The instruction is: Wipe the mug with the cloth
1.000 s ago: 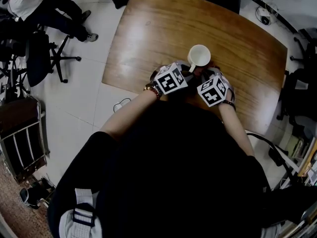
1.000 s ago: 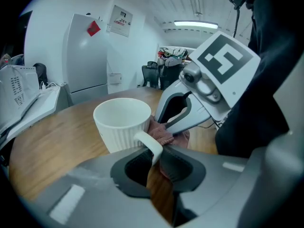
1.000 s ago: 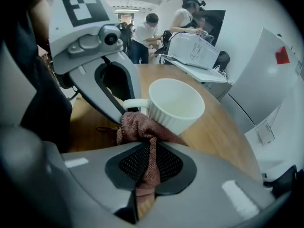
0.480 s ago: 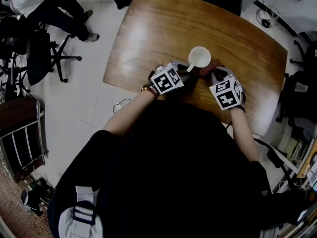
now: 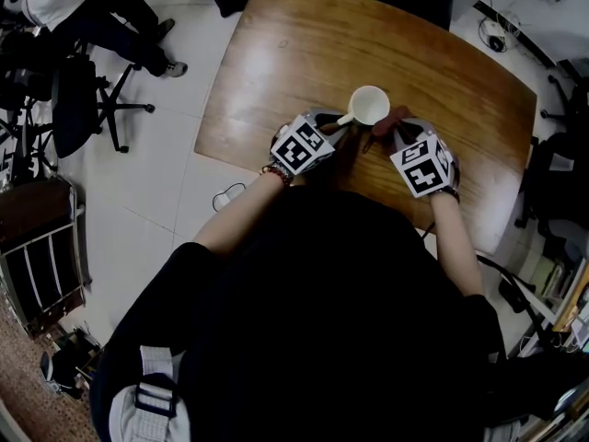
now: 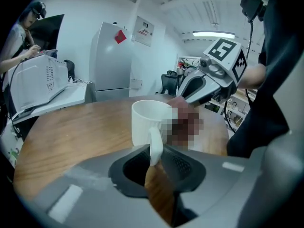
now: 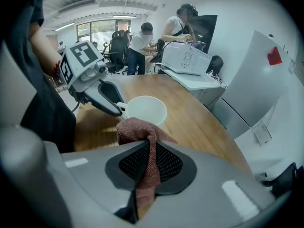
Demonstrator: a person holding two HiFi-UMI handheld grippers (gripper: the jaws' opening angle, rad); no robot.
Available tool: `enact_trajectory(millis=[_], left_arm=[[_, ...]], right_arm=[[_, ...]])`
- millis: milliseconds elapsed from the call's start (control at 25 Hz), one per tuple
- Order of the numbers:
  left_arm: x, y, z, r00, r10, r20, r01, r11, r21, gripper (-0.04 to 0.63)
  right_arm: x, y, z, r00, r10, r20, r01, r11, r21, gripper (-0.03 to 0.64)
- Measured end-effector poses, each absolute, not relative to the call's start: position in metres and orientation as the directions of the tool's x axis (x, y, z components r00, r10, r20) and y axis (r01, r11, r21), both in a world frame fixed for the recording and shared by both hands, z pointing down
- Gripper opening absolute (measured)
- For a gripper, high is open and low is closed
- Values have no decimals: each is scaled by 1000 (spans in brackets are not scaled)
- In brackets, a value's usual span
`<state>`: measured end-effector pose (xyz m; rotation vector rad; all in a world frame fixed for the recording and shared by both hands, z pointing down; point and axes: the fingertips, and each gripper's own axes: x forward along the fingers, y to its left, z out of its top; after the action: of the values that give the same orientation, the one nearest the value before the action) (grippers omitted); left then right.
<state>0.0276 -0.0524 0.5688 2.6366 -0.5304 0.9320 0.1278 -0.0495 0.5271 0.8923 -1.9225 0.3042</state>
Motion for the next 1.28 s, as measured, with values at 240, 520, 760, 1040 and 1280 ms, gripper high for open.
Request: enact_trajectory(millis=[240, 520, 760, 1040, 1280], left_arm=[[26, -57, 570, 704, -257, 662, -471, -867, 164, 71], [26, -57, 571, 694, -254, 673, -478, -862, 167, 71], [25, -58, 564, 726, -244, 643, -516, -812, 274, 87], [24, -57, 565, 713, -241, 658, -521, -811, 268, 91], [23, -57, 560, 718, -240, 654, -500, -830, 245, 92]], right_arm=[[122, -56, 558, -253, -402, 880, -681, 720, 133, 34], [128, -55, 588, -305, -340, 890, -702, 711, 31, 34], [139, -73, 543, -319, -455, 831, -712, 694, 106, 35], [156, -100, 533, -288, -492, 821, -656, 726, 205, 35], [145, -124, 526, -295, -501, 814, -605, 757, 246, 35]])
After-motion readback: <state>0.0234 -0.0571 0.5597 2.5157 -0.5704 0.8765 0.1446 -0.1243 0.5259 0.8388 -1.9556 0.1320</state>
